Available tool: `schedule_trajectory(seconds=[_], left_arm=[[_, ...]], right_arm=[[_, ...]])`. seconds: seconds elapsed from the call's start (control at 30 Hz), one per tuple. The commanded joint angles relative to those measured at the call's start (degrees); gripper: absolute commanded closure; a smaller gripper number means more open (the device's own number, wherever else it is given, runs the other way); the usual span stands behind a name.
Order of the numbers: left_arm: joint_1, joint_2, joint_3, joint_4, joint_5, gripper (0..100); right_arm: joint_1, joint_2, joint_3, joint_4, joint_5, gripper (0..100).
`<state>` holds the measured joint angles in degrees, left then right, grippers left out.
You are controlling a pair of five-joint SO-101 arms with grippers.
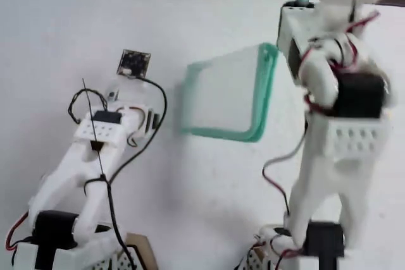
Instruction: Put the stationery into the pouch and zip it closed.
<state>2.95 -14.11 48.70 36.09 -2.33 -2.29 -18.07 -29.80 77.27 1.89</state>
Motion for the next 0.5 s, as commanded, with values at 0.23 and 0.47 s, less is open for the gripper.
schedule_trajectory(seconds=[0.23,0.47], left_arm=[[0.1,-14.4,4.3,1.7,0.5,80],[0.1,-25.4,11.0,-1.8,1.0,80]], right_arm=[[0.0,-10.9,-2.3,-2.8,0.1,98.1],[-5.8,-11.2,-2.3,-2.9,0.1,98.1]])
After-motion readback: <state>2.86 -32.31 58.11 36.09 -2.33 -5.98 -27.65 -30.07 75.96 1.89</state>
